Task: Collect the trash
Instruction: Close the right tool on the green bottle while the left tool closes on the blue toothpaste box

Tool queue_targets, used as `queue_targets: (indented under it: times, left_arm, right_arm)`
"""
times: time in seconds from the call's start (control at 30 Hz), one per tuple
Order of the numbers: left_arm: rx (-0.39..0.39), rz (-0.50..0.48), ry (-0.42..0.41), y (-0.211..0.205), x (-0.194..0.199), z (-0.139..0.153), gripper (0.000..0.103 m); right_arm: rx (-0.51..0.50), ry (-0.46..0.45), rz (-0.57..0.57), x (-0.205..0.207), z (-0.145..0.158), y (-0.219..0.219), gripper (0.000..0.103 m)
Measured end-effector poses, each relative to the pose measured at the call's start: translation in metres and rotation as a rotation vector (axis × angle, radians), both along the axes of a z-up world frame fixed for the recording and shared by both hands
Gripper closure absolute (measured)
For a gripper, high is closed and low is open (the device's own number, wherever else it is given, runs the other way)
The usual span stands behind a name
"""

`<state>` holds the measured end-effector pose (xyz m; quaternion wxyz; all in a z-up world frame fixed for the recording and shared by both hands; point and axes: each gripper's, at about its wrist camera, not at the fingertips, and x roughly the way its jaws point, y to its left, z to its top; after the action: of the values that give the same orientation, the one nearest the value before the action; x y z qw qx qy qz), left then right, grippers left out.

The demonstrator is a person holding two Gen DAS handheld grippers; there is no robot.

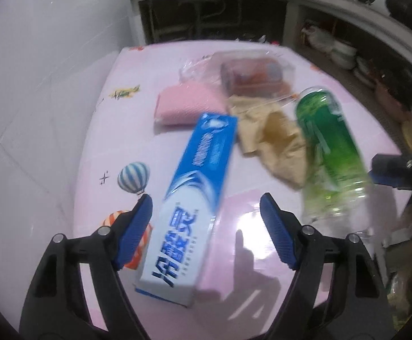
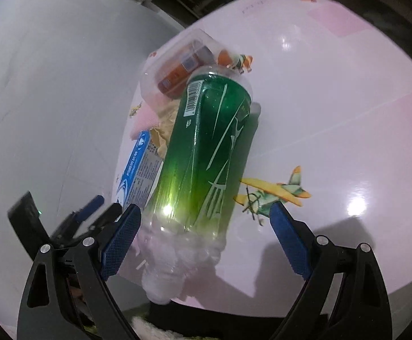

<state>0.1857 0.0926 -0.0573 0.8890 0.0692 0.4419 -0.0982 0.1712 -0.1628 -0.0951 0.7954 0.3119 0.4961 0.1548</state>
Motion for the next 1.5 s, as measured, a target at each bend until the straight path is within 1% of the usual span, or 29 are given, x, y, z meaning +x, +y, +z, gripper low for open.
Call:
queue_targets:
  times: [0.07, 0.13, 0.2, 0.3, 0.47, 0.5, 0.53, 0.6, 0.63, 0.7, 0.73, 0.87, 0.93, 1.13, 1.27, 1.33, 1.5]
  left_arm:
    - [-0.013, 0.016, 0.042, 0.006, 0.006, -0.009, 0.037]
    - [-0.026, 0.033, 0.066, 0.011, 0.010, -0.014, 0.043]
    - [-0.065, 0.049, 0.089, 0.018, 0.014, -0.019, 0.050]
    - [-0.118, 0.063, 0.104, 0.025, 0.016, -0.020, 0.051]
    - [-0.144, 0.071, 0.117, 0.023, 0.011, -0.020, 0.053]
    - [-0.152, 0.074, 0.122, 0.024, 0.010, -0.020, 0.053]
    - [-0.161, 0.077, 0.127, 0.023, 0.008, -0.020, 0.053]
    - [-0.187, 0.084, 0.145, 0.024, 0.006, -0.020, 0.054]
    - [-0.200, 0.086, 0.153, 0.024, 0.005, -0.019, 0.054]
    - [-0.233, 0.095, 0.173, 0.024, 0.002, -0.020, 0.054]
    - [-0.244, 0.101, 0.179, 0.025, 0.000, -0.020, 0.055]
    - [-0.295, 0.121, 0.211, 0.025, -0.008, -0.022, 0.055]
    - [-0.297, 0.117, 0.225, 0.022, -0.011, -0.022, 0.056]
    - [-0.318, 0.097, 0.277, 0.017, -0.021, -0.020, 0.057]
    - [-0.282, 0.093, 0.262, 0.015, -0.020, -0.014, 0.056]
    - [-0.268, 0.089, 0.255, 0.013, -0.018, -0.012, 0.051]
    - [-0.198, 0.060, 0.236, 0.000, -0.003, -0.010, 0.050]
  right_arm:
    - [0.029, 0.018, 0.001, 0.004, -0.004, -0.003, 0.014]
    - [0.053, 0.039, 0.003, 0.009, -0.008, -0.003, 0.014]
    - [0.066, 0.054, 0.009, 0.015, -0.012, 0.001, 0.014]
    - [0.068, 0.064, 0.016, 0.020, -0.014, 0.006, 0.014]
    - [0.040, 0.064, 0.032, 0.020, -0.012, 0.015, 0.014]
    - [0.041, 0.063, 0.035, 0.020, -0.012, 0.016, 0.016]
    - [0.041, 0.064, 0.037, 0.020, -0.012, 0.016, 0.022]
    - [0.042, 0.065, 0.032, 0.022, -0.012, 0.018, 0.027]
    - [0.062, 0.069, 0.031, 0.021, -0.013, 0.016, 0.031]
    - [0.084, 0.068, 0.031, 0.023, -0.015, 0.013, 0.037]
    - [0.085, 0.063, 0.031, 0.023, -0.014, 0.013, 0.038]
    - [0.029, 0.045, 0.021, 0.016, -0.008, 0.004, 0.040]
    - [0.018, 0.041, 0.020, 0.010, -0.007, -0.004, 0.041]
    - [-0.075, 0.013, 0.000, -0.007, 0.002, -0.028, 0.042]
    - [-0.132, 0.003, -0.008, -0.018, 0.006, -0.041, 0.042]
    - [-0.154, -0.002, -0.009, -0.021, 0.008, -0.044, 0.042]
    - [-0.194, -0.013, -0.003, -0.024, 0.009, -0.045, 0.041]
